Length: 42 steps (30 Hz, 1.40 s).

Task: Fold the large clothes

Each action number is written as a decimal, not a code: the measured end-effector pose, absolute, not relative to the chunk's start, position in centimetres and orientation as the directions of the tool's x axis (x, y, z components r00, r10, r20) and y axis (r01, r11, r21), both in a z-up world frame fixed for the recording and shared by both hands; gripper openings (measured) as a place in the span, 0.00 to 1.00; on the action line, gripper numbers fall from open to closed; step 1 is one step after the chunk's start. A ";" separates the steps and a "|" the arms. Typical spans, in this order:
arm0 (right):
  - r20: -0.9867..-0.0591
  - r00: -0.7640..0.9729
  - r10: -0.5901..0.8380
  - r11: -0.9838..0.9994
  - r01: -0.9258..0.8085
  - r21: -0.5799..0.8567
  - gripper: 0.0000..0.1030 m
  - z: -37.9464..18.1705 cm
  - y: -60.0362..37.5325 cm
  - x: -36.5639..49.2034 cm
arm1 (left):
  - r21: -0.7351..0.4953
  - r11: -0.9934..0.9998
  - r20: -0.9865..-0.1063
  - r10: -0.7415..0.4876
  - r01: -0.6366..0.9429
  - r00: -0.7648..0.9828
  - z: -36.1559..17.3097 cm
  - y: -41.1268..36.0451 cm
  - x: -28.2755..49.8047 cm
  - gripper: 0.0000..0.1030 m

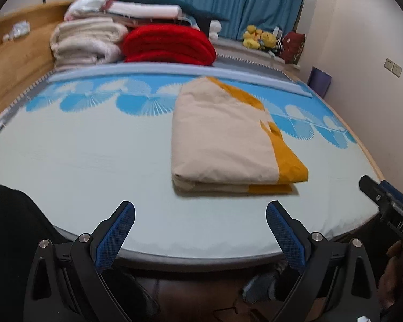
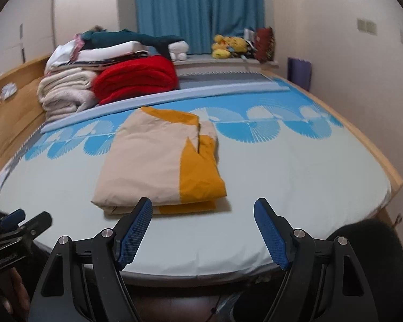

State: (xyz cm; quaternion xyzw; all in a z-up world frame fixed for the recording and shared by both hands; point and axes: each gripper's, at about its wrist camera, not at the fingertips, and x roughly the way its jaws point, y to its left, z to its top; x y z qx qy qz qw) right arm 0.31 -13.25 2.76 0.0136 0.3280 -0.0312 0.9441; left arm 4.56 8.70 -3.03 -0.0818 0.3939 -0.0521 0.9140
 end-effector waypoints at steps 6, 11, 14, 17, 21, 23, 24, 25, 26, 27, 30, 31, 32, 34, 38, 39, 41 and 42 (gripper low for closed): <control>-0.657 0.753 -0.044 0.999 0.035 -0.027 0.77 1.0 -11.7 1.2 | -0.156 0.988 -0.724 -0.119 0.007 0.680 -4.1 9.2 5.2 0.94; -0.670 0.741 -0.041 0.999 0.039 -0.017 0.77 0.4 -11.4 2.0 | -0.147 0.989 -0.724 -0.114 0.008 0.680 -4.3 9.3 5.3 0.94; -0.672 0.739 -0.037 0.999 0.035 -0.016 0.77 0.4 -11.4 2.1 | -0.141 0.990 -0.724 -0.115 0.017 0.680 -4.3 9.2 5.2 0.94; -0.671 0.740 -0.035 0.999 0.028 -0.022 0.77 0.3 -11.3 2.1 | -0.136 0.990 -0.723 -0.115 0.023 0.682 -4.3 9.1 5.3 0.94; -0.671 0.741 -0.036 0.999 0.026 -0.024 0.77 0.3 -11.3 2.1 | -0.138 0.990 -0.722 -0.115 0.021 0.682 -4.3 9.0 5.3 0.94; -0.671 0.741 -0.036 0.999 0.028 -0.022 0.77 0.3 -11.5 2.1 | -0.138 0.990 -0.723 -0.116 0.023 0.681 -4.3 9.0 5.3 0.94; -0.671 0.741 -0.036 0.999 0.030 -0.020 0.77 0.3 -11.5 2.1 | -0.136 0.990 -0.723 -0.117 0.025 0.681 -4.3 9.0 5.3 0.94; -0.671 0.741 -0.036 0.999 0.032 -0.018 0.77 0.2 -11.5 2.2 | -0.135 0.990 -0.723 -0.117 0.026 0.681 -4.2 8.9 5.2 0.94; -0.671 0.740 -0.036 0.999 0.033 -0.017 0.77 0.2 -11.6 2.2 | -0.136 0.990 -0.721 -0.120 0.030 0.682 -4.1 8.8 5.2 0.94; -0.671 0.740 -0.036 0.999 0.034 -0.016 0.77 0.1 -11.6 2.2 | -0.138 0.990 -0.719 -0.124 0.034 0.684 -4.1 8.8 5.2 0.94; -0.671 0.741 -0.035 0.999 0.032 -0.017 0.77 0.2 -11.6 2.2 | -0.138 0.990 -0.717 -0.129 0.042 0.685 -3.9 8.7 5.2 0.94; -0.671 0.741 -0.035 0.999 0.031 -0.018 0.77 0.2 -11.5 2.2 | -0.137 0.990 -0.717 -0.129 0.043 0.685 -4.0 8.7 5.2 0.94; -0.671 0.741 -0.035 0.999 0.030 -0.019 0.77 0.1 -11.5 2.2 | -0.138 0.990 -0.718 -0.130 0.044 0.684 -4.0 8.7 5.2 0.94; -0.670 0.741 -0.034 0.999 0.025 -0.023 0.77 0.1 -11.5 2.3 | -0.136 0.990 -0.718 -0.129 0.044 0.684 -4.0 8.6 5.2 0.94; -0.670 0.742 -0.034 0.999 0.026 -0.023 0.77 0.1 -11.5 2.3 | -0.136 0.990 -0.717 -0.129 0.044 0.685 -4.0 8.6 5.2 0.94; -0.669 0.742 -0.034 0.999 0.026 -0.022 0.77 0.1 -11.5 2.4 | -0.136 0.990 -0.717 -0.130 0.046 0.685 -4.0 8.6 5.2 0.94; -0.670 0.742 -0.034 0.999 0.025 -0.023 0.77 0.1 -11.6 2.3 | -0.135 0.990 -0.716 -0.133 0.050 0.685 -4.0 8.6 5.2 0.94; -0.670 0.741 -0.034 0.999 0.025 -0.023 0.77 0.1 -11.6 2.4 | -0.135 0.989 -0.716 -0.134 0.053 0.685 -3.9 8.6 5.3 0.94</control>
